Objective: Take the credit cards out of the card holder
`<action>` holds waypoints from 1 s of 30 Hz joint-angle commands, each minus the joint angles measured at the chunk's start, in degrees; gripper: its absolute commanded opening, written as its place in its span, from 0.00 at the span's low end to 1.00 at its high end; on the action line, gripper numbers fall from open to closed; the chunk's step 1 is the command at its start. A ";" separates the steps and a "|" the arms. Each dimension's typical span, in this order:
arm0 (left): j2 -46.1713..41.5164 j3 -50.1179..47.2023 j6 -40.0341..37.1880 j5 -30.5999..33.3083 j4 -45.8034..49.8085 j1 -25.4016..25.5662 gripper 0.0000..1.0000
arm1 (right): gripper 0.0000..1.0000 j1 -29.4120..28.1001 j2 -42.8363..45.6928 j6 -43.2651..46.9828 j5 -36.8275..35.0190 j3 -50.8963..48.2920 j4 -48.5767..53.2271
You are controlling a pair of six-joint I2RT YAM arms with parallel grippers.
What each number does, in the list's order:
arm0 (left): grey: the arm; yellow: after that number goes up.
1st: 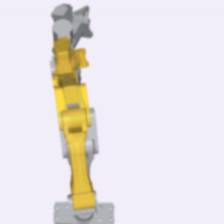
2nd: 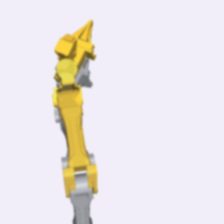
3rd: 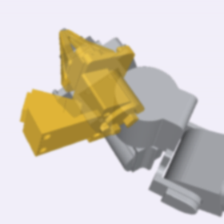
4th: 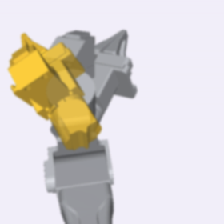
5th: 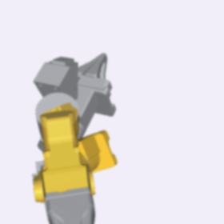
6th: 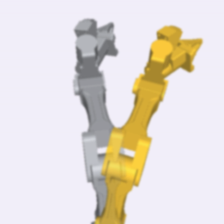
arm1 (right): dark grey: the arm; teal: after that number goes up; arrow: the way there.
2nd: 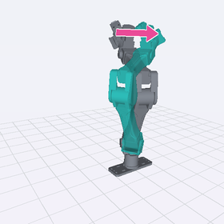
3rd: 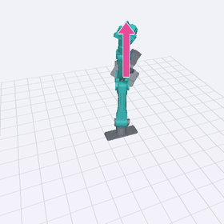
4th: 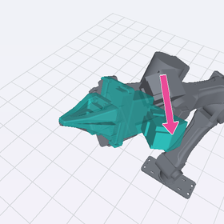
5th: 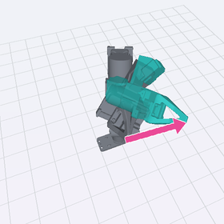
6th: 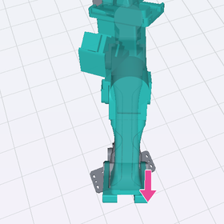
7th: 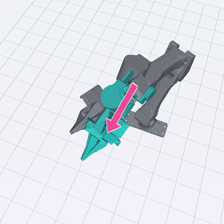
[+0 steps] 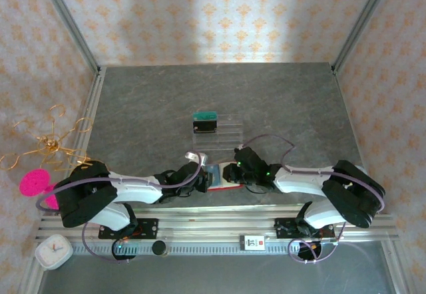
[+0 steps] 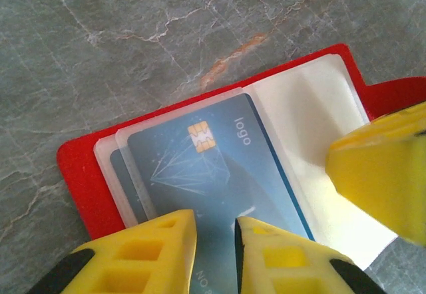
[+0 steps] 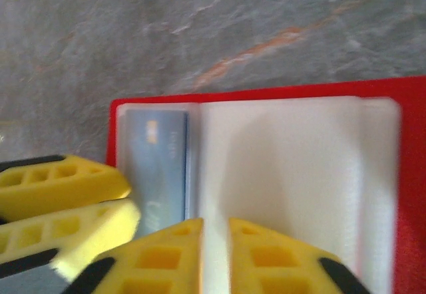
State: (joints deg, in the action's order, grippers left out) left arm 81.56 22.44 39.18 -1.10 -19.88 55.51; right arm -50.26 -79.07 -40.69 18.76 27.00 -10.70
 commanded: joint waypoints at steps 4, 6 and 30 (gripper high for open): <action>5.48 -1.34 0.99 -2.69 6.39 0.32 0.32 | 0.18 0.25 -1.64 1.75 2.47 2.69 -0.77; 6.01 -1.50 1.20 -2.61 6.08 0.31 0.36 | 0.18 0.25 -3.04 1.82 2.03 3.68 0.42; 11.77 -1.96 1.87 -3.57 4.33 0.52 0.00 | 0.17 0.95 -1.66 -3.09 -3.48 0.89 2.41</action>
State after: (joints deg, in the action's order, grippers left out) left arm 88.66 23.70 40.47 1.34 -27.11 55.46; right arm -50.13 -82.50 -42.33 18.20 29.43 -9.50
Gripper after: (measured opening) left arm 0.048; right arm 0.173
